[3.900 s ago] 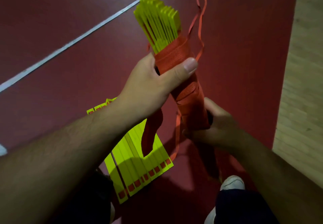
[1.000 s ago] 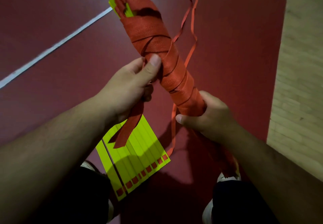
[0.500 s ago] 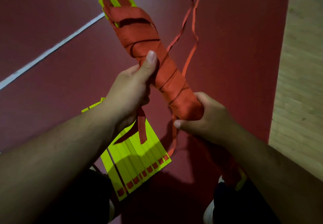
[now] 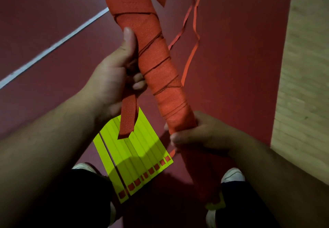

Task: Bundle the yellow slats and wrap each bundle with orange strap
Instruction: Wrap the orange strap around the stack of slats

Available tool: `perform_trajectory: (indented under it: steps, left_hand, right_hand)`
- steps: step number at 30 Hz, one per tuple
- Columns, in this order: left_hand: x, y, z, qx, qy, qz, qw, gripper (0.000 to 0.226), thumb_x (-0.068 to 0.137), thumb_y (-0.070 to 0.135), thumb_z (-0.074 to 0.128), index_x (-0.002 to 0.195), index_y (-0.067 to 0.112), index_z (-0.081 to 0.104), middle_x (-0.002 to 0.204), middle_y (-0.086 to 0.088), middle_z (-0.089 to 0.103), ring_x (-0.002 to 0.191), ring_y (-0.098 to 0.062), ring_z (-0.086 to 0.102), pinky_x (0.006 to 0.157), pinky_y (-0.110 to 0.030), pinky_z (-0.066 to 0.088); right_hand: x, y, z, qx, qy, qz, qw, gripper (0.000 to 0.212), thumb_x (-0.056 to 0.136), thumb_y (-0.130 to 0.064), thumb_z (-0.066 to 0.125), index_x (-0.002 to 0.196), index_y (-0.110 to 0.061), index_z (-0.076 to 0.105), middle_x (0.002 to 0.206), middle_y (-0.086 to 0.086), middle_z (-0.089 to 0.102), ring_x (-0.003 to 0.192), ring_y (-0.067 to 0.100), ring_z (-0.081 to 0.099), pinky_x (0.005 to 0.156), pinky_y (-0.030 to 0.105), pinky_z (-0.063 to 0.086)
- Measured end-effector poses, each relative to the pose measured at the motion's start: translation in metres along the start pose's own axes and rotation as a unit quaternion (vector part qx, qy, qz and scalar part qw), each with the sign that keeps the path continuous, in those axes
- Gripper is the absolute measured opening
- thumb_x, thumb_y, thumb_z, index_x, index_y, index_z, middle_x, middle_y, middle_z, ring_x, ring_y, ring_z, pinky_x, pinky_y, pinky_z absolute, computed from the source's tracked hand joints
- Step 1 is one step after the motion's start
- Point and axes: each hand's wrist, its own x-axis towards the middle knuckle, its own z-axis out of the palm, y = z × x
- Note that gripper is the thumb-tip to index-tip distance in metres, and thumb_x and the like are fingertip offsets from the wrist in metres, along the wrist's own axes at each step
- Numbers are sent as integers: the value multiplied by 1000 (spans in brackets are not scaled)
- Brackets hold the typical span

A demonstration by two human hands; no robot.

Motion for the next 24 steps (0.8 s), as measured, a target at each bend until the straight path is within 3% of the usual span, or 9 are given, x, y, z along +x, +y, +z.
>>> perform_trajectory:
  steps: [3, 7, 9, 12, 14, 17, 19, 21, 24]
  left_hand:
    - [3, -3, -5, 133, 81, -4, 988, 50, 96, 64, 40, 64, 26, 32, 55, 7, 26, 44, -8, 22, 41, -19, 22]
    - [1, -16, -1, 345, 68, 50, 935, 49, 86, 67, 46, 70, 22, 44, 56, 3, 37, 46, -11, 32, 43, -23, 28]
    - [1, -22, 1, 346, 62, 46, 935, 53, 80, 73, 55, 73, 22, 47, 57, 3, 38, 47, -11, 33, 44, -25, 28]
    - [3, -28, 2, 283, 90, 23, 955, 50, 77, 72, 62, 78, 24, 48, 63, 1, 35, 48, -12, 30, 44, -25, 26]
    - [4, -29, 0, 226, 116, 23, 967, 44, 83, 65, 64, 76, 25, 47, 64, -1, 33, 48, -12, 27, 43, -24, 23]
    - [4, -24, 1, 147, 95, 47, 983, 38, 88, 56, 64, 84, 21, 51, 69, -8, 35, 53, -17, 31, 49, -27, 27]
    - [4, -19, 1, 98, 56, 55, 992, 54, 79, 60, 72, 100, 14, 54, 87, -11, 47, 73, -27, 41, 68, -40, 36]
    - [2, -14, 3, 87, 39, 57, 994, 71, 69, 65, 78, 113, 15, 54, 103, -13, 48, 93, -32, 40, 77, -51, 30]
    - [0, -12, 3, 136, 13, 57, 989, 67, 72, 66, 75, 107, 12, 55, 95, -13, 49, 84, -30, 42, 72, -47, 29]
  right_hand:
    - [3, -2, -6, -100, 134, -23, 986, 24, 72, -15, 85, 80, -8, 64, 70, -1, 63, 62, 9, 55, 62, 25, 47]
    - [5, 1, -9, -250, 310, -22, 917, 30, 68, -33, 86, 87, -17, 69, 82, -3, 69, 73, 14, 61, 60, 18, 43]
    - [6, 3, -5, -279, 344, -25, 896, 32, 69, -36, 84, 89, -20, 65, 81, -5, 64, 74, 15, 58, 57, 13, 38]
    - [8, 5, 0, -333, 342, -22, 879, 38, 68, -43, 81, 93, -29, 56, 78, -13, 59, 75, 10, 56, 56, 17, 37]
    - [6, 4, 1, -333, 316, -45, 887, 43, 66, -42, 83, 98, -33, 55, 81, -17, 61, 74, 4, 57, 59, 18, 37]
    - [1, -5, -3, -269, 236, -76, 931, 47, 66, -35, 88, 103, -27, 59, 86, -12, 68, 77, -2, 63, 62, 10, 43]
    - [-2, -12, -5, -171, 171, -59, 968, 48, 69, -25, 87, 108, -23, 59, 89, -6, 72, 76, 0, 66, 64, 12, 48]
    - [-2, -14, -5, -140, 129, -29, 981, 47, 71, -19, 86, 109, -21, 59, 92, -1, 71, 77, 2, 65, 65, 15, 51]
    - [1, -12, -5, -197, 147, -60, 967, 32, 71, -18, 86, 94, -17, 63, 77, -4, 66, 65, -1, 58, 60, 13, 47]
